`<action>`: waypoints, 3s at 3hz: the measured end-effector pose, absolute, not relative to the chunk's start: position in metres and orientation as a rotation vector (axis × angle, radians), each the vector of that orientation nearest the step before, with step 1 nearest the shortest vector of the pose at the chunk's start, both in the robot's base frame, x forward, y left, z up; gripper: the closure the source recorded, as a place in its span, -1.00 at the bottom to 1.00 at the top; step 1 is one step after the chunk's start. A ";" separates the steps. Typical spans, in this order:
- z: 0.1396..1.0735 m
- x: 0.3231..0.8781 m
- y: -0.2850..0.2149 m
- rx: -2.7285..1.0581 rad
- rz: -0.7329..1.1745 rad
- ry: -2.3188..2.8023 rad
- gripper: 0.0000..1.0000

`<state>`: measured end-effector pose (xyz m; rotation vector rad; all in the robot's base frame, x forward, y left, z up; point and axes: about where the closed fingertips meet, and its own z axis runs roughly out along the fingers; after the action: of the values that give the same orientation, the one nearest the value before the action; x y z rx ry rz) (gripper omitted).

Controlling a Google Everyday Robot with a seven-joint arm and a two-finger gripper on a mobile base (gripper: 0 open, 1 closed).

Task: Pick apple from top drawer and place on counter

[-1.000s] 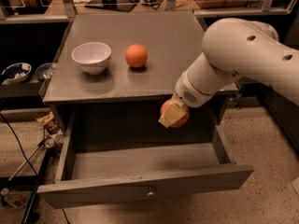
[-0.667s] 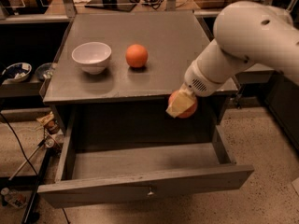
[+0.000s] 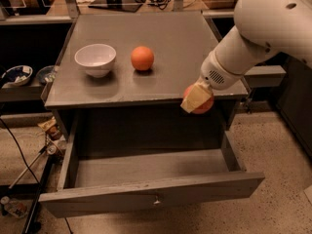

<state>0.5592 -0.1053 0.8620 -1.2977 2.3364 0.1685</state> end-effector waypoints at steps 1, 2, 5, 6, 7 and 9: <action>0.865 0.572 -0.098 -1.313 0.182 2.324 1.00; 0.888 0.610 -0.075 -1.348 0.208 2.291 1.00; 0.887 0.672 -0.085 -1.318 0.170 2.340 1.00; 0.881 0.677 -0.082 -1.333 0.218 2.347 1.00; 0.877 0.689 -0.080 -1.344 0.280 2.353 1.00; 0.869 0.696 -0.075 -1.362 0.345 2.368 1.00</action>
Offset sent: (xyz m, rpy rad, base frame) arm 0.0543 0.0314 0.0302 0.0200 -0.0056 0.0636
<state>0.6957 -0.0753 0.8689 -1.3624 2.3679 0.3454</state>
